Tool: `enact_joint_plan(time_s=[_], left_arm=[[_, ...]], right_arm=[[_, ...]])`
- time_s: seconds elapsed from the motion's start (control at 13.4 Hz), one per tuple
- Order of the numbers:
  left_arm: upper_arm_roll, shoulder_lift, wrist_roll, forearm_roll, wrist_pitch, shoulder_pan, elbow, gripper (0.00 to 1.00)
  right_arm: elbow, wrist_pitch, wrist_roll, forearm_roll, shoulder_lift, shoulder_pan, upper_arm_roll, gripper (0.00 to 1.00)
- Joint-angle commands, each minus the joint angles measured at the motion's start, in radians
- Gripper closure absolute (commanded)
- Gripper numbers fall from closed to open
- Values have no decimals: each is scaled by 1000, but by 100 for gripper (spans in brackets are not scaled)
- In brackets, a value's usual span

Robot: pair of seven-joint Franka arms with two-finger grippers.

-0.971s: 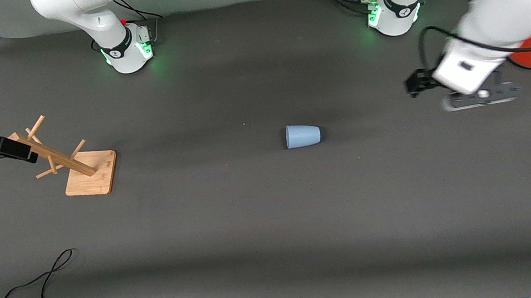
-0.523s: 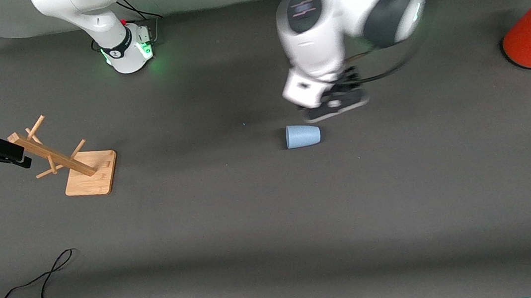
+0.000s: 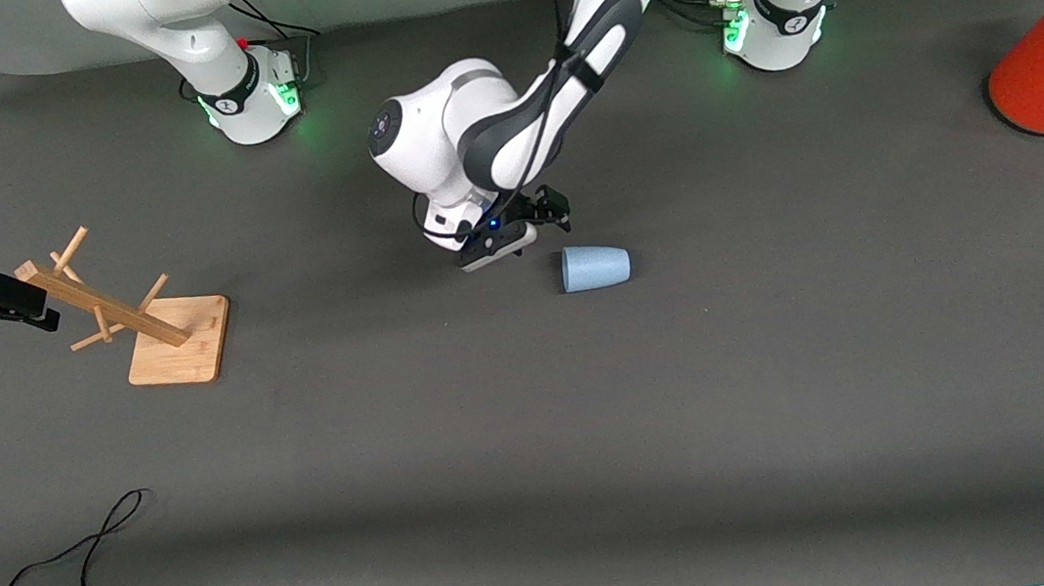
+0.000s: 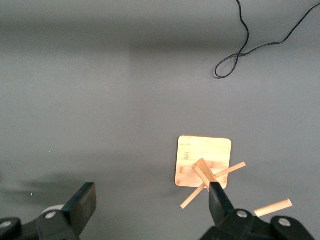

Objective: Rotate and upright cup with both arms
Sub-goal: 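Reach the left gripper to the blue cup lying on the table, then grasp the blue cup's rim with the left gripper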

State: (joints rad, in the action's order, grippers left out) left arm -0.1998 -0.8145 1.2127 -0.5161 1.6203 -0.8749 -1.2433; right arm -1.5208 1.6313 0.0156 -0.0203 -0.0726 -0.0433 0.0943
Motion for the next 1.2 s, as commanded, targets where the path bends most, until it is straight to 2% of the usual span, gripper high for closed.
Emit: enact_joint_plan(time_s=[0.0,0.22,0.52,0.9,1.05,1.12], left_arm=[[17,-26,-174,-82,-48,-35,45,0],[17,-63,-208,-183,-42,-41,36,0],[40,-75,-364,-185,-33,-30,36,0],[45,-107,-383,-179,-14,2,15,2],[45,-107,-425,-176,-10,5,15,10],[45,-107,-459,-170,-10,7,16,21]], right_arm=[[-18,15,26,13,13,57,-56,0],[-18,15,26,13,14,42,-53,0],[-19,13,26,13,14,37,-48,0],[-22,6,26,13,14,37,-50,0],[-22,2,26,13,16,37,-48,0],[-24,-4,41,13,17,39,-47,0]])
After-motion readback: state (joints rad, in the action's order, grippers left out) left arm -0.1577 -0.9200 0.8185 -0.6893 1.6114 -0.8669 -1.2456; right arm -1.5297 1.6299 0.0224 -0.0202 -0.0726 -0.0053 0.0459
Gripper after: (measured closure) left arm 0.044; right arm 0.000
